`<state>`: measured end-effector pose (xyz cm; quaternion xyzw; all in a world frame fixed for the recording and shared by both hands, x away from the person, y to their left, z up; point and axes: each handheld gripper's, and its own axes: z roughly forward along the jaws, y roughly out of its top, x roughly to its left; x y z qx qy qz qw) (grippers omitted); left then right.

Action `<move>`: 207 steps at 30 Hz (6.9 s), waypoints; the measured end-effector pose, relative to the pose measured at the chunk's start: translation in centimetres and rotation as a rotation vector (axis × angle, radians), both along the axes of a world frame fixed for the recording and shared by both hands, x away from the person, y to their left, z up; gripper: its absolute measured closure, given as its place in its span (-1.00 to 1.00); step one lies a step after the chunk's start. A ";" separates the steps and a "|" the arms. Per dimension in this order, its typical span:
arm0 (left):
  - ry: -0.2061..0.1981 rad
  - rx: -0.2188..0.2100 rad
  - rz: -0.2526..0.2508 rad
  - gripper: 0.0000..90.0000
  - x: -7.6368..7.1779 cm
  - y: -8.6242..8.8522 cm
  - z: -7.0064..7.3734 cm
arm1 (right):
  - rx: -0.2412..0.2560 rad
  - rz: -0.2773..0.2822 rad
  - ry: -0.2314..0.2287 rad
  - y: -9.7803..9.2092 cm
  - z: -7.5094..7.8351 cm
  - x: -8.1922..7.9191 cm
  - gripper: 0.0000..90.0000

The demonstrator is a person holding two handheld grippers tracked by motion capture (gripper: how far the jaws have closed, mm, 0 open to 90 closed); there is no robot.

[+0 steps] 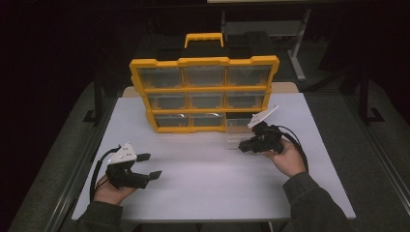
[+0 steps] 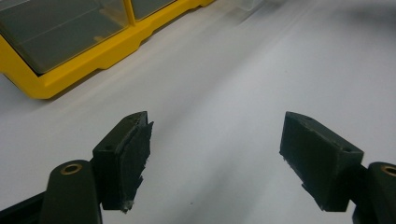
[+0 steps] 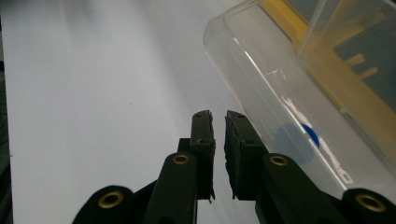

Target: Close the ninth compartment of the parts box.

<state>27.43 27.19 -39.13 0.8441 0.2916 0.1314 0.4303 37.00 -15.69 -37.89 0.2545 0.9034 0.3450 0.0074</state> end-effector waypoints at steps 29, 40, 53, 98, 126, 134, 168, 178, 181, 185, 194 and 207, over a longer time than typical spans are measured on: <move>0.002 0.015 -0.003 -0.46 0.0 0.2 0.0 | -0.026 -0.008 0.003 0.2 0.3 1.3 0.82; 0.004 0.012 0.000 -0.46 -0.1 0.3 0.1 | -0.032 -0.015 0.002 0.2 0.6 1.9 0.82; 0.003 0.013 0.001 -0.46 -0.1 0.3 0.1 | -0.033 -0.026 0.006 0.1 0.4 2.5 0.82; 0.004 0.010 0.005 -0.46 -0.1 0.3 0.1 | -0.037 -0.061 0.010 0.0 0.9 4.3 0.81; 0.002 0.011 0.003 -0.46 -0.1 0.3 0.1 | -0.043 -0.098 -0.003 -0.6 1.3 5.1 0.81; 0.003 0.009 0.005 -0.46 -0.1 0.3 0.1 | -0.044 -0.114 -0.010 -0.8 1.3 5.2 0.81; 0.000 0.011 0.004 -0.46 -0.1 0.4 0.1 | -0.062 -0.200 -0.060 -1.8 1.3 5.7 0.83; 0.000 0.010 0.005 -0.46 -0.1 0.4 0.1 | -0.059 -0.223 -0.063 -1.8 1.2 5.9 0.83; 0.000 0.010 0.005 -0.46 -0.1 0.4 0.1 | -0.063 -0.230 -0.073 -1.8 1.2 5.9 0.83; 0.000 0.009 0.005 -0.46 -0.1 0.5 0.1 | -0.067 -0.242 -0.083 -1.8 1.1 5.9 0.84; 0.000 0.010 0.005 -0.46 -0.1 0.4 0.1 | -0.064 -0.265 -0.091 -2.0 1.2 6.0 0.84; 0.003 0.009 0.006 -0.46 -0.1 0.4 0.1 | -0.073 -0.287 -0.112 -2.1 1.1 6.0 0.84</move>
